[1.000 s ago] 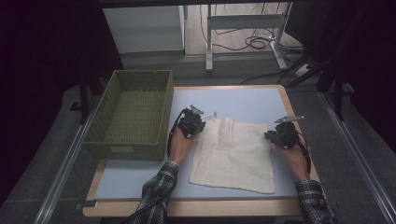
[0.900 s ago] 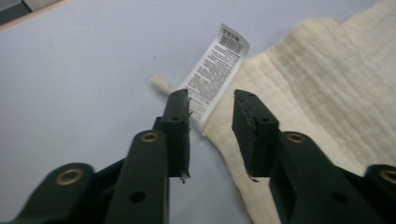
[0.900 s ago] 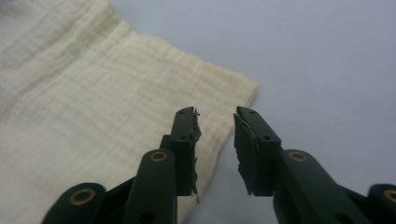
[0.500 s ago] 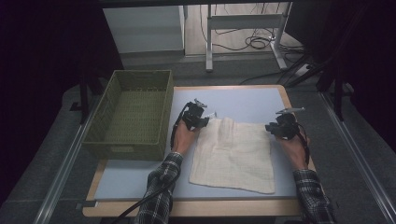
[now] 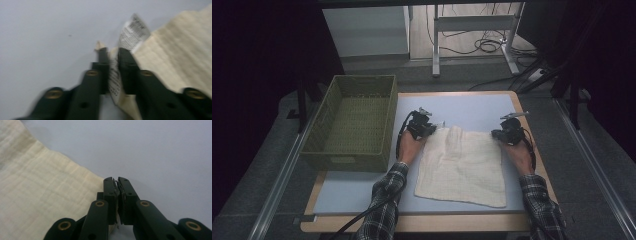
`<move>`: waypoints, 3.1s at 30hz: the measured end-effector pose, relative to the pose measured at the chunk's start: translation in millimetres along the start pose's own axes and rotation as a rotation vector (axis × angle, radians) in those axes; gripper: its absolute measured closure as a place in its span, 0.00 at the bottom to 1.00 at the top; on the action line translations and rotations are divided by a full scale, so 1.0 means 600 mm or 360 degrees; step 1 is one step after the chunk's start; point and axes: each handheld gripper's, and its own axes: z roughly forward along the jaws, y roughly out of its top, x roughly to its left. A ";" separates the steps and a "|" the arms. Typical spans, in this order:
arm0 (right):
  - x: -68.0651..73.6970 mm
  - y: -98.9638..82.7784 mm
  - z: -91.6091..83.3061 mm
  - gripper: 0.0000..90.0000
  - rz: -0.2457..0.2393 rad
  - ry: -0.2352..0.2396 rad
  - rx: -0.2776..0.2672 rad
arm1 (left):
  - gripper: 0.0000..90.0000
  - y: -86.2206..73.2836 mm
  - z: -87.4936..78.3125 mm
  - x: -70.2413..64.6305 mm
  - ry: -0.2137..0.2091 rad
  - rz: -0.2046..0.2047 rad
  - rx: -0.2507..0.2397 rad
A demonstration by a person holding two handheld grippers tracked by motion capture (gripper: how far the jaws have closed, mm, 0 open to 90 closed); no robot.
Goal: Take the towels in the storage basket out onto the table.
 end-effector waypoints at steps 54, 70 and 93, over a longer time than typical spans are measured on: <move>0.113 -0.170 -0.242 0.96 -0.0172 0.0220 -0.0218 | 0.95 -0.167 -0.216 -0.139 0.0026 0.0287 -0.0337; 0.143 -0.231 -0.248 0.92 -0.0158 0.0340 -0.0163 | 0.76 -0.233 -0.241 -0.152 -0.0070 0.0237 -0.0226; 0.112 -0.220 -0.246 0.82 -0.0074 0.0299 -0.0170 | 0.59 -0.254 -0.264 -0.116 -0.0027 0.0051 -0.0043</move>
